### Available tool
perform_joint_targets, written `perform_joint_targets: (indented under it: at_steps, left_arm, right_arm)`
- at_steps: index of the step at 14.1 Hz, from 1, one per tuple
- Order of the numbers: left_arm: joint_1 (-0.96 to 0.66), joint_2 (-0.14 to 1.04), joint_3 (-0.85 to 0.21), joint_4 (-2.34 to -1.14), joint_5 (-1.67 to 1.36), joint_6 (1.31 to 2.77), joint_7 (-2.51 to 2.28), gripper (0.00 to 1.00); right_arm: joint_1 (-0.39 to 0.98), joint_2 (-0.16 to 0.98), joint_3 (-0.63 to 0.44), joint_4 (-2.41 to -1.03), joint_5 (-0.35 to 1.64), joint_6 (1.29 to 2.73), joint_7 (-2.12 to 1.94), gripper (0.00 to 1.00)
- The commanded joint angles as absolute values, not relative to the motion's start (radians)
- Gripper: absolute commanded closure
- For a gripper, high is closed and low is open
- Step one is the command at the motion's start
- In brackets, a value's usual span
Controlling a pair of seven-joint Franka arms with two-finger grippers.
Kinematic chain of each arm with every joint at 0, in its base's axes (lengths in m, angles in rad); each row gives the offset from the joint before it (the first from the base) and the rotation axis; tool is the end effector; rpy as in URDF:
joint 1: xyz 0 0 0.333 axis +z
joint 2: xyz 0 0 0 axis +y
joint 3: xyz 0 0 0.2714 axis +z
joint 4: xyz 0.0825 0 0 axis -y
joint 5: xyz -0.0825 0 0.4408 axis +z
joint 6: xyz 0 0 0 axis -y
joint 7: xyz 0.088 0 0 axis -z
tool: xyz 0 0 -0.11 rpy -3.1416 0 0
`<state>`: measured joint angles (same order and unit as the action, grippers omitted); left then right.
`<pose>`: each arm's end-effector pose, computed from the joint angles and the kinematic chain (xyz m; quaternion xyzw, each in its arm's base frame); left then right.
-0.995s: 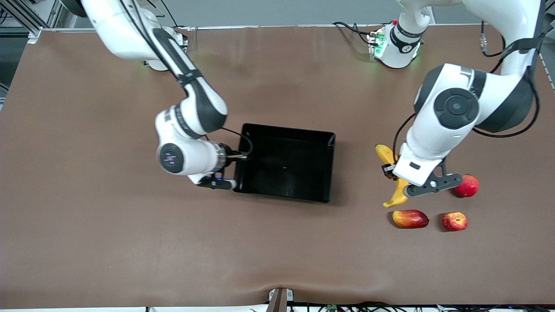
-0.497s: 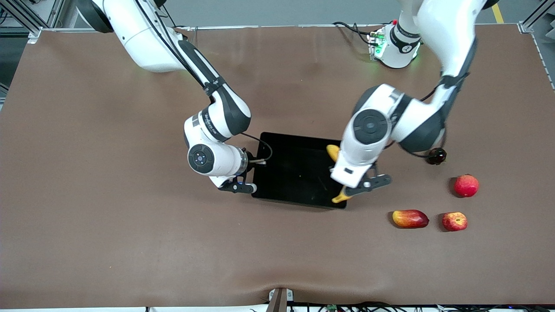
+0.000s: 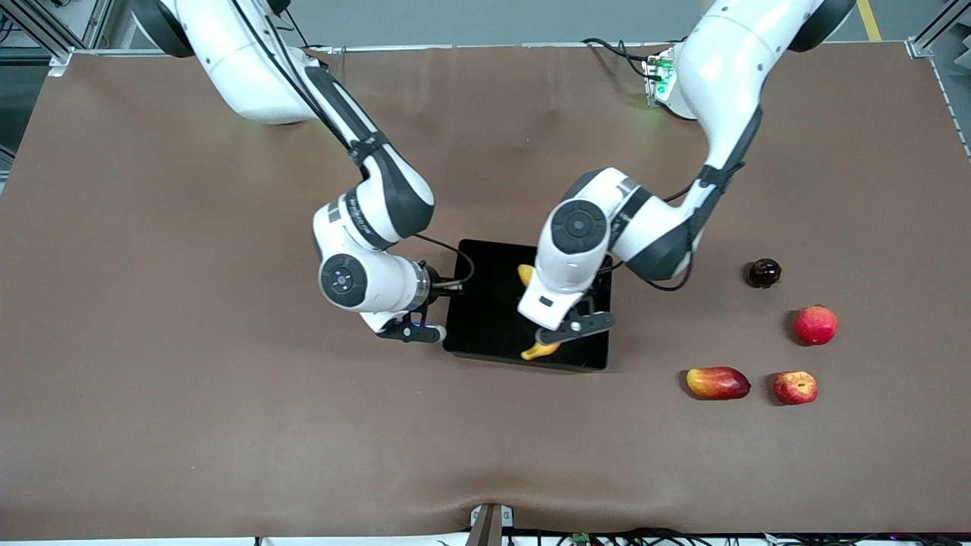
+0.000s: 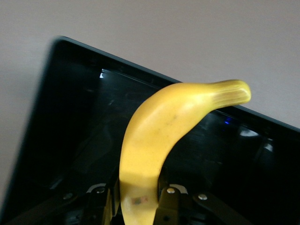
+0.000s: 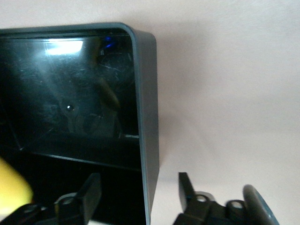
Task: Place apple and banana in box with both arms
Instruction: 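Lower the banana into the box and open the left gripper, then move the left gripper to the apple while the right gripper withdraws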
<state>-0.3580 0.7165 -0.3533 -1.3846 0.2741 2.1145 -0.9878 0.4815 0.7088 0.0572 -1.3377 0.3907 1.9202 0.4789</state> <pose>0.6073 -0.4501 0.2474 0.9930 0.1139 0.0238 0.0185 0.6290 0.4004 0.2432 -0.9771 0.0541 0.1495 0.1416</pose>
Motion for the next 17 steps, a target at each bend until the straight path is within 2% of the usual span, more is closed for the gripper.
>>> perform_joint_targets:
  at_steps: [1,3,8,10,11,12,14,17]
  left_arm:
    - [-0.425,0.778,-0.337,-1.318,0.285,2.155,-1.003,1.00]
    - [-0.469,0.813,-0.305,-1.290,0.284,2.161,-0.993,1.00]
    - [-0.587,0.913,-0.204,-1.290,0.285,2.241,-0.996,1.00]
    - [-0.597,0.917,-0.178,-1.293,0.284,2.244,-0.996,1.00]
    - [-0.591,0.910,-0.178,-1.295,0.282,2.244,-0.996,0.64]
    - [-0.585,0.891,-0.178,-1.296,0.282,2.237,-0.996,0.01]
    - [-0.539,0.816,-0.178,-1.296,0.273,2.200,-0.993,0.00]
    - [-0.422,0.680,-0.206,-1.299,0.273,2.082,-0.976,0.00]
  right_arm:
    - [0.463,0.614,0.049,-1.324,0.272,1.812,0.485,0.00]
    - [0.488,0.559,0.057,-1.318,0.082,1.764,0.485,0.00]
    - [0.419,0.471,0.052,-1.293,0.097,1.729,0.476,0.00]
    - [0.397,0.417,0.049,-1.295,0.087,1.698,0.485,0.00]
    - [0.382,0.378,0.046,-1.301,0.084,1.666,0.489,0.00]
    - [0.353,0.361,0.041,-1.298,0.084,1.623,0.489,0.00]
    - [0.312,0.342,0.029,-1.283,0.083,1.556,0.482,0.00]
    - [0.272,0.324,0.011,-1.142,0.060,1.377,0.480,0.00]
